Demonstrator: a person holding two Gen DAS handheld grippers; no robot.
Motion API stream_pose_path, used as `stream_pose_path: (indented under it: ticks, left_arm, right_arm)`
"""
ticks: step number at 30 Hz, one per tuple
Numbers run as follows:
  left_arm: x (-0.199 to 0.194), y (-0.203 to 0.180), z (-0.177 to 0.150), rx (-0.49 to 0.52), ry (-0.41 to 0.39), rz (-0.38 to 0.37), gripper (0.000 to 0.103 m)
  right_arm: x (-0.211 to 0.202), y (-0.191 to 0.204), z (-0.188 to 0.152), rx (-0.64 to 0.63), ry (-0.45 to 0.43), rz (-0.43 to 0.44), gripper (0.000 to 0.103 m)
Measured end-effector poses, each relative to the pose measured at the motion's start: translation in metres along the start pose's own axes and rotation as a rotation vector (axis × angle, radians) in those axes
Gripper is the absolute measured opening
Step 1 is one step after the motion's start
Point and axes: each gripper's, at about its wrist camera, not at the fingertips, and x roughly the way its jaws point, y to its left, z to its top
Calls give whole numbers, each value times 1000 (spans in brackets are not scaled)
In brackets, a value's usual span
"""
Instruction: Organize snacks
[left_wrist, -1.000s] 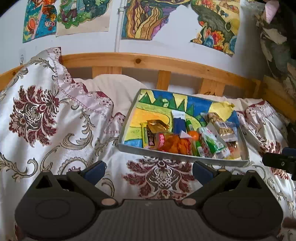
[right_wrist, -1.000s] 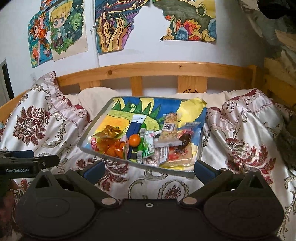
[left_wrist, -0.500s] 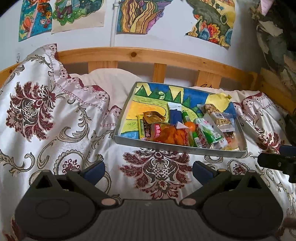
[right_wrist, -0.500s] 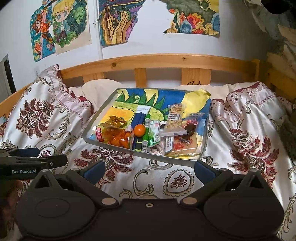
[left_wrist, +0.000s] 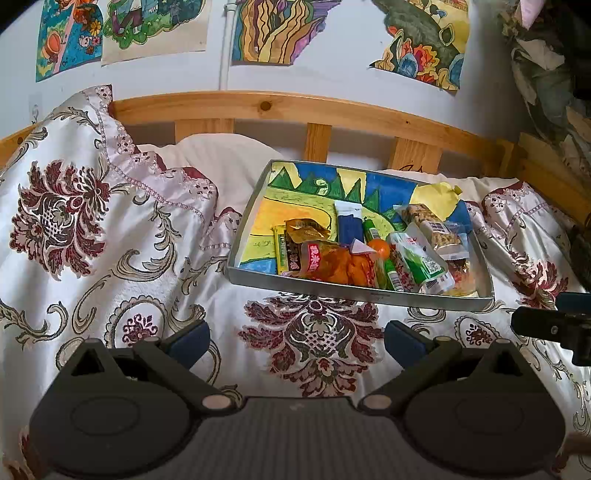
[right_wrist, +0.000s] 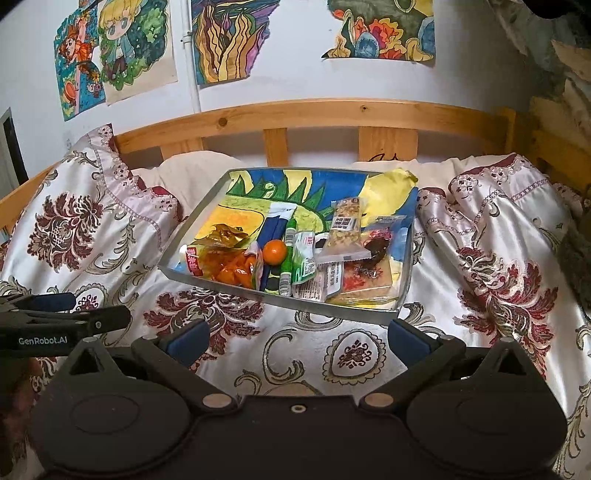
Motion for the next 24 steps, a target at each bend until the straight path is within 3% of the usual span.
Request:
stream_pose_path:
  ticks: [24]
  left_arm:
    - [3, 0, -1, 2, 10, -4, 102]
  right_arm:
    - [6, -3, 1, 13, 5, -5, 102]
